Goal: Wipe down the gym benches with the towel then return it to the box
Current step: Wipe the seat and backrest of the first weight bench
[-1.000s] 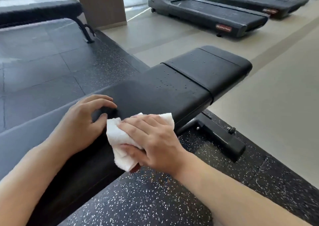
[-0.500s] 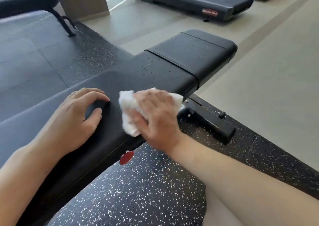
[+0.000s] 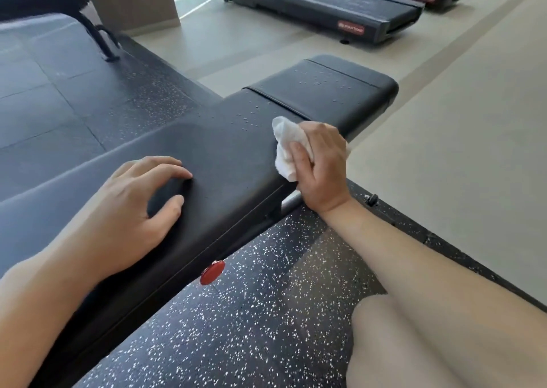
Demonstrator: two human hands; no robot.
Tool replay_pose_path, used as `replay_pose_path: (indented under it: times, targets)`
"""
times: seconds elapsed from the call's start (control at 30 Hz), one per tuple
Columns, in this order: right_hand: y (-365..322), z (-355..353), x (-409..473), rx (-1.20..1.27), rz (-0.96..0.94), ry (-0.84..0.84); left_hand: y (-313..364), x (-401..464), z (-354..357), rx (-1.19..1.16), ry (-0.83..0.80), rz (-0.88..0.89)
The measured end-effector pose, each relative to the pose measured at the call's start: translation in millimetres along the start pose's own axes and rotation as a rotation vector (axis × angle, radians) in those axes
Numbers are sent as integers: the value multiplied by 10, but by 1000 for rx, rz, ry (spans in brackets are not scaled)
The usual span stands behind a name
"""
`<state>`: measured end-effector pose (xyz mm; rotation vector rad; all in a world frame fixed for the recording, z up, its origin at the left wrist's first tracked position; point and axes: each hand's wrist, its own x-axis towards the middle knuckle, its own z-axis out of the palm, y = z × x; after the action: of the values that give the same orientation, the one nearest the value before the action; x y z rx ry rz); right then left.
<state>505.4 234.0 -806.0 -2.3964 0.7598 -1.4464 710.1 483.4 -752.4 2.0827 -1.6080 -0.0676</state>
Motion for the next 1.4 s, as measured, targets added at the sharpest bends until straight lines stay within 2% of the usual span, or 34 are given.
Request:
replay_pose_path:
  times: [0.07,0.2,0.27,0.43,0.63,0.7,0.77,0.97,1.07,1.13,1.17,1.27,1.33,1.4]
  targets:
    - [-209,41,-88,22,-59,-41,10,16,9,1,8,0]
    - [-916,197,-553,117,-256,-242,-78,135,-5,-41,76,-4]
    - [-1115,236,-675,117,-318,-273,-145,163,-42,-92,130,-36]
    - [-759,224,-390,72,-594,-235,-210,130,-13,-70,107,-27]
    - [29,110,-36,44,-159,-19,-167,101,-34,-33,90,-21]
    - [-18,136,-42,42,-70,54,-144,130,-32,-25,98,-32]
    - [-234,168,-126,50,-47,59,-145,149,-21,-28,110,-45]
    - [-1192,322,-719,109,-334,-231,-213,176,-31,-122,140,-112]
    - [-1069,293,-598,114,-565,-276,-246,166,-42,-169,134,-121]
    - [-747,259,-401,12,-655,-221,-264,165,-40,-185,139,-120]
    - [-554,235,-307,-33,-614,-178,-266,163,-34,-193,143,-114]
    - [-86,96,-95,4,-304,-104,-242,148,-31,-171,163,-105]
    - [13,32,-34,8,-156,-58,-195,140,-18,-119,151,-84]
    - [-118,42,-70,3,-94,-51,-122,130,-12,-83,117,-77]
